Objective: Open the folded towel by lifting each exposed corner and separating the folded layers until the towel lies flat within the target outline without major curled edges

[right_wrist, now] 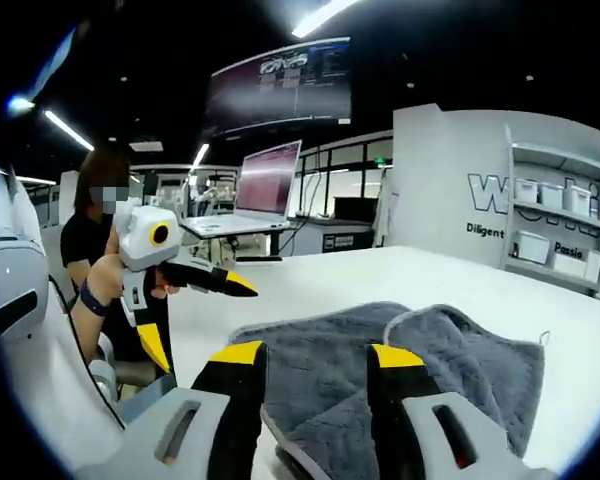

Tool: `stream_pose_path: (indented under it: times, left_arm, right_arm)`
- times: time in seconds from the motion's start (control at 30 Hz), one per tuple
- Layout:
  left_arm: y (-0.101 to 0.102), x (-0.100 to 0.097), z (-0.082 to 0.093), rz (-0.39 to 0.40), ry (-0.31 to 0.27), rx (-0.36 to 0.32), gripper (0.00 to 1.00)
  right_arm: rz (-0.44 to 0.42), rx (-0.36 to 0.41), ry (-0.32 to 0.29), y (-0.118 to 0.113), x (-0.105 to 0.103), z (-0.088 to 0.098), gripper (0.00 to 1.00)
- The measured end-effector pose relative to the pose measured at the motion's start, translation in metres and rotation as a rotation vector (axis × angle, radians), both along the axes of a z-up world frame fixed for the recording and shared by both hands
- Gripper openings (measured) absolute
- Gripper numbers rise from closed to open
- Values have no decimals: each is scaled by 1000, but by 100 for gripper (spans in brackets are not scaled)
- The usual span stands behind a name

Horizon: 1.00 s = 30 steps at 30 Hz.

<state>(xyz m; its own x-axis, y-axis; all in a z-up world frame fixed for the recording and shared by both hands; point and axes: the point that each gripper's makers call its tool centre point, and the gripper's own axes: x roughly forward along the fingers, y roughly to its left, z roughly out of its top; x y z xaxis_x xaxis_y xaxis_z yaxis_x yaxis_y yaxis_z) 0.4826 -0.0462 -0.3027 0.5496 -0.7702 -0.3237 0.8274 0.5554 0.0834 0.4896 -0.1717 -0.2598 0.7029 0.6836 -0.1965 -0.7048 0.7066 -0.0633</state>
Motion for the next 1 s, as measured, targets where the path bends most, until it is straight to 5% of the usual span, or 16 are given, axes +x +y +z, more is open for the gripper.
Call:
stream_pose_path:
  times: [0.47, 1.0]
  left_arm:
    - [0, 1, 1, -7, -2, -2, 99]
    - [-1, 0, 2, -9, -5, -2, 99]
  right_arm:
    - [-182, -47, -10, -72, -7, -8, 60]
    - [-297, -57, 9, -117, -24, -16, 75]
